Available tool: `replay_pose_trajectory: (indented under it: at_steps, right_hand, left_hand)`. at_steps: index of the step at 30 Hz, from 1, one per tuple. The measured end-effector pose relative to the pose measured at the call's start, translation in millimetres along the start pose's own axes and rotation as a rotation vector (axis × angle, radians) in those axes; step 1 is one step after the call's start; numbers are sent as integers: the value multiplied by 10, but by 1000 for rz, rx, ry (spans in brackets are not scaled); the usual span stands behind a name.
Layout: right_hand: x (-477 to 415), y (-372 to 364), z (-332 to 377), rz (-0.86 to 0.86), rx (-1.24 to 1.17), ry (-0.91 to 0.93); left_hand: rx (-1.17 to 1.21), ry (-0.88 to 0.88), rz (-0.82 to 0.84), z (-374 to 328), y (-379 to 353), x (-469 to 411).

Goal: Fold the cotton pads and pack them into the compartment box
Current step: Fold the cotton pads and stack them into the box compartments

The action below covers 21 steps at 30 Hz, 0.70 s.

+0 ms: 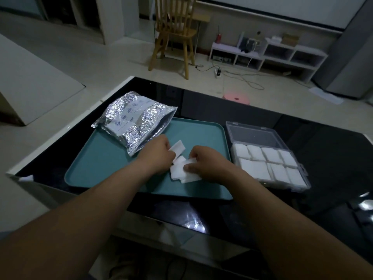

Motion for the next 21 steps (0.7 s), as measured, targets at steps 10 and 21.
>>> replay_pose_trajectory:
  at_steps: [10,21]
  right_hand:
    - [103,144,-108,-38,-106,37]
    - [195,240,-55,-107,-1299,-167]
  left_hand:
    - [115,-1,-8,-29,86,-1]
    - [1116,251,51,-222,-100,248]
Point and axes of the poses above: each hand's wrist, its own x-axis away from the middle knuckle, its own y-axis out of the back of the hand, z = x × y, the point moved 6 cm from there along -x, towards the middle knuckle, and after that the axes turned 1 degree about y, right-handed, at the moved point
